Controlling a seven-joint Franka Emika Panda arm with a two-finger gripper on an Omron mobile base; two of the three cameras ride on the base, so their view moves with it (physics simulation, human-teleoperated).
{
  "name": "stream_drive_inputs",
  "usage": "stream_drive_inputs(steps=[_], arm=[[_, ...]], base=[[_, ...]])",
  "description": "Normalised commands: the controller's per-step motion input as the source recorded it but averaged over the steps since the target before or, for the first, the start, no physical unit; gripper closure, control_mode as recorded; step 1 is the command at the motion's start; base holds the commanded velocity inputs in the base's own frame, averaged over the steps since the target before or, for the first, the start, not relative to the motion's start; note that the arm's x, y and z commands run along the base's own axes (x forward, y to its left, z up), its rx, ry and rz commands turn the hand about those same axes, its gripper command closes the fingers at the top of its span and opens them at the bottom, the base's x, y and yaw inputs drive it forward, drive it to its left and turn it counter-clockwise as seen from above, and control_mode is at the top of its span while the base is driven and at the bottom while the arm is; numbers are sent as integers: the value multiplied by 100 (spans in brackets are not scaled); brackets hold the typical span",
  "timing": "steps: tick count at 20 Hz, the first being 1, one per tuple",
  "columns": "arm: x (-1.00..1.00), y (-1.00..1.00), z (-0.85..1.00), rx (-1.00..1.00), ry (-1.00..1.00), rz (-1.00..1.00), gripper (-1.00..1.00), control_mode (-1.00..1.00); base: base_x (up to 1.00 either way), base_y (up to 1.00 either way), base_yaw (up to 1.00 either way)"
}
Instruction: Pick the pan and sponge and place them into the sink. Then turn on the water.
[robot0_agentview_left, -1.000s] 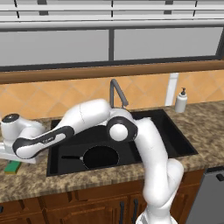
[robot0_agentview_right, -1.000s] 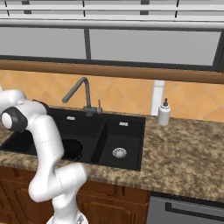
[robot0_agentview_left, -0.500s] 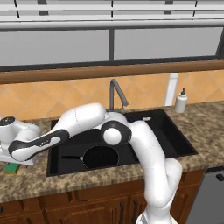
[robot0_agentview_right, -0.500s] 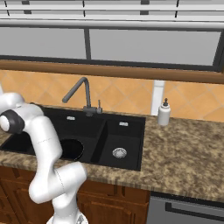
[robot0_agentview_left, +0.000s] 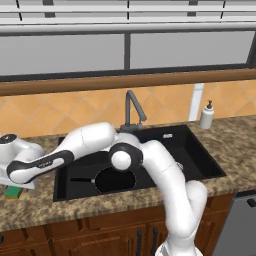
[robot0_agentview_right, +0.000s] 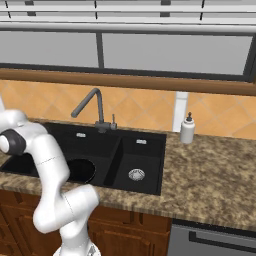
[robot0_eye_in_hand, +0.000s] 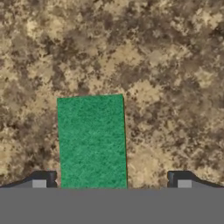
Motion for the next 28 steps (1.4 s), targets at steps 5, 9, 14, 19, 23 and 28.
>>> stream_drive_inputs(steps=[5,9,14,19,23,28], arm=[[10,22,-14,-3,6,0,-100,-100],[0,1,-29,-9,6,0,-100,-100],[0,2,-31,-7,2,0,-100,-100],[0,12,-30,-2,0,0,-100,-100],[0,-6,-56,0,2,0,-100,-100],[0,-26,-72,0,0,0,100,-100]], base=[[0,0,0],[0,0,0],[0,0,0],[0,0,0],[0,0,0],[0,0,0]])
